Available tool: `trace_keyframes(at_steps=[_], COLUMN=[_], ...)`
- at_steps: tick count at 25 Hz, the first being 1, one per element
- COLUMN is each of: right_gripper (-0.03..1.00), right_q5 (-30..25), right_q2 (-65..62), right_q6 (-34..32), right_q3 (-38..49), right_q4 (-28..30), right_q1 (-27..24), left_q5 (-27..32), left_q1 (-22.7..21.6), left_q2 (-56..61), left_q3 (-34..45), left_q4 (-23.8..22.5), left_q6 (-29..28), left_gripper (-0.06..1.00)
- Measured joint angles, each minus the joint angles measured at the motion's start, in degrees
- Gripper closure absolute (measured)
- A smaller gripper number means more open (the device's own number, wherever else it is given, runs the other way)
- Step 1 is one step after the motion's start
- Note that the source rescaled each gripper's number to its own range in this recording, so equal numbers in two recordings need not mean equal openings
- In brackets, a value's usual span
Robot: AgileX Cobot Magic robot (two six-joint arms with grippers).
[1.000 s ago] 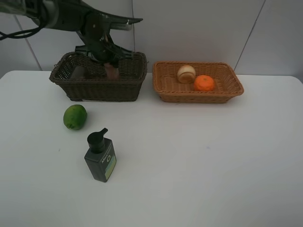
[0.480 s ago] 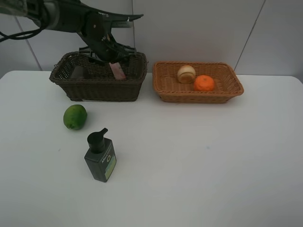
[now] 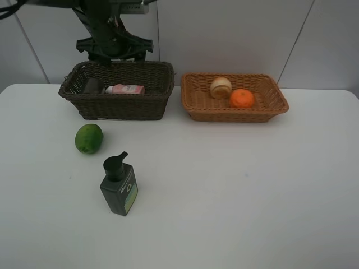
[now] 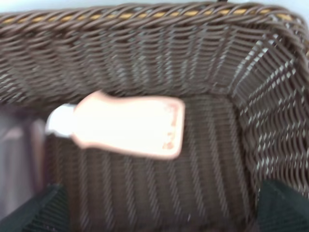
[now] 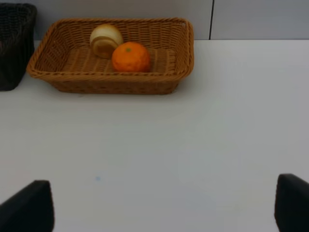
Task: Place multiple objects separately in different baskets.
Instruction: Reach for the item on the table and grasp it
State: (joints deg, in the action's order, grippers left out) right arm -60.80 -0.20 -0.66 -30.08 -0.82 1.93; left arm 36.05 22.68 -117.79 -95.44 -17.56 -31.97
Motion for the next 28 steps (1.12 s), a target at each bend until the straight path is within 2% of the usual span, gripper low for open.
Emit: trace_keyframes(at_steps=[2,5,11,15,22,28], right_gripper=[-0.02,-0.02,-0.02,-0.02,-0.02,-0.02], right_q5=[0.0,0.0,0.0,0.0,0.0,0.0], right_q2=[0.0,0.0,0.0,0.0,0.0,0.0], right_q6=[0.0,0.0,0.0,0.0,0.0,0.0], right_q3=[0.0,0.0,0.0,0.0,0.0,0.0], right_q4=[0.05,0.05,0.05,0.05,0.05,0.05], right_q1=[0.0,0.0,0.0,0.0,0.0,0.0], left_q5=[2.89,3.75,-0.82,-1.6,-6.81,-11.04], left_q1=[0.0,0.0,-2.16,-4.78,-6.54,-7.01], left_q2=[2.62,7.33,15.43,17.34,17.29,14.21], left_q3=[1.4,7.55,24.1,31.13,37.32,38.71], left_q4=[0.7,2.64,3.96,3.12,2.37,2.32], left_q6=[0.9,2.52,2.85,2.85,2.85,2.85], left_gripper=[-0.05,-0.05,-0.05,-0.05,-0.06,-0.06])
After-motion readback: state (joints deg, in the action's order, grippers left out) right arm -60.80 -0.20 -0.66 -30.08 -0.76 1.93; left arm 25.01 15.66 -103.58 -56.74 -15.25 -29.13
